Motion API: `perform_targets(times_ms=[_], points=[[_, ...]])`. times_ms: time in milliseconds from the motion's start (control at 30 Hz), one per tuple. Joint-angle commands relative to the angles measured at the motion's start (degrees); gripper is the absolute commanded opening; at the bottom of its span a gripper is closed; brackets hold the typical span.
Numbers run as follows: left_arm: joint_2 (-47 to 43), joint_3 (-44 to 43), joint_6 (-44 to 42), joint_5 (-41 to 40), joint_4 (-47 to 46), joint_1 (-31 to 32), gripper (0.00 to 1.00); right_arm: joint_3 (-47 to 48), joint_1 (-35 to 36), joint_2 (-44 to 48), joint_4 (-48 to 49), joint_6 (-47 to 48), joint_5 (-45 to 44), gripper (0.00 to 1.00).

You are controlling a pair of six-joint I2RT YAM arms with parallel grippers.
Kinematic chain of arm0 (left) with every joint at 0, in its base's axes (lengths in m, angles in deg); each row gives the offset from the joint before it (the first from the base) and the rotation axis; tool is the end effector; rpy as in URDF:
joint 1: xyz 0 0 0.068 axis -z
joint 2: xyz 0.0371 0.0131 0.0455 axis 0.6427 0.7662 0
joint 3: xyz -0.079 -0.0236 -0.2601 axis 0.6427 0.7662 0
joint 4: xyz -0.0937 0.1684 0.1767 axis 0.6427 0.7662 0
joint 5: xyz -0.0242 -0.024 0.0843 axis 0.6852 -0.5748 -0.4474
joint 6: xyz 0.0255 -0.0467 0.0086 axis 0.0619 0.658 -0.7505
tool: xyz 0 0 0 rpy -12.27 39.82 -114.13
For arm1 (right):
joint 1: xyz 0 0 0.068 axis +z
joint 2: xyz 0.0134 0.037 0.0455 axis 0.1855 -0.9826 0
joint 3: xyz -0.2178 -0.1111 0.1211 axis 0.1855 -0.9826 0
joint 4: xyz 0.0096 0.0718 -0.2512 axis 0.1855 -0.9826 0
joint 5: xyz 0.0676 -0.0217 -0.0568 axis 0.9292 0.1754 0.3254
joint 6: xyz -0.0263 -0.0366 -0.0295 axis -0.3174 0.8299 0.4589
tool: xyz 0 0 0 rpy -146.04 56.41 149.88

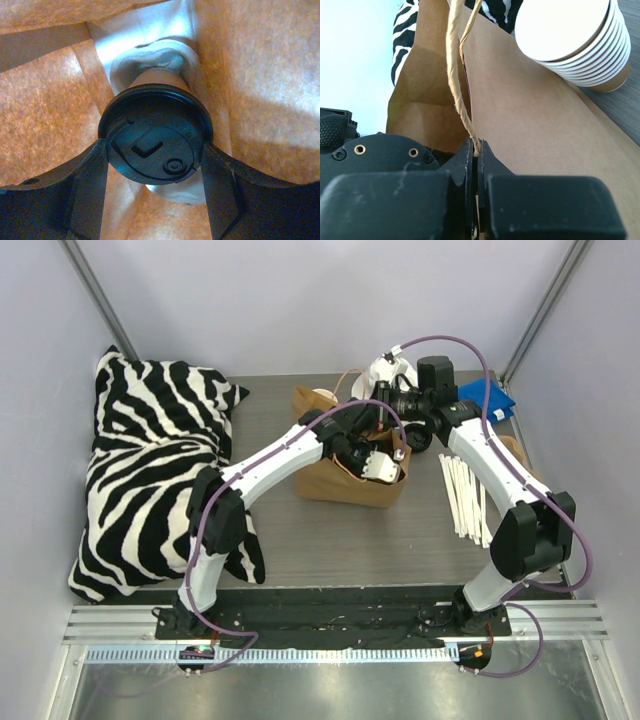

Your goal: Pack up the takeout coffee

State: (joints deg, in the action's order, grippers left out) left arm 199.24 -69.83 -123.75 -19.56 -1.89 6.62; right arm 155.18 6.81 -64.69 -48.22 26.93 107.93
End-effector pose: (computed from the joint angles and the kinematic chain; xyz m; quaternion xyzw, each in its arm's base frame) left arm 0.3009 -0.3305 0.2733 0.8016 0.5431 -0.0827 0.2359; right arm 0.3416 0.1350 0.3551 -0.1772 0.7954 0.4784 0.3272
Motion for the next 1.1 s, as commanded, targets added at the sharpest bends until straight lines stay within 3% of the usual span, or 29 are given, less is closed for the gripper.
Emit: perform_targets(times_ms=[0,333,667,933,1067], points=[[9.7,3.8,-0.3,-1.9,6.8,-0.8,0.00,1.4,1.2,-0.8,-3.0,2.2,5.4,0.01],[11.5,7.9,-0.3,-3.5,4.8,-1.0,0.05,1.3,0.3,-0.9,-5.0,4.6,5.5,0.01],[6.8,4.3,2.1,-2.6,5.3,-1.4,0.30,1.4,-0.1,-0.4,-5.8,6.5,4.3,0.01],[3.0,3.5,2.2,-2.5,7.4,-1.3,0.32,5.5,-0.5,-0.7,-6.3,8.8,1.0,0.01],[2.8,4.3,2.2,-2.4,7.5,-1.4,0.38,7.9,-0.8,-0.2,-6.5,12.1,-0.5,0.01]])
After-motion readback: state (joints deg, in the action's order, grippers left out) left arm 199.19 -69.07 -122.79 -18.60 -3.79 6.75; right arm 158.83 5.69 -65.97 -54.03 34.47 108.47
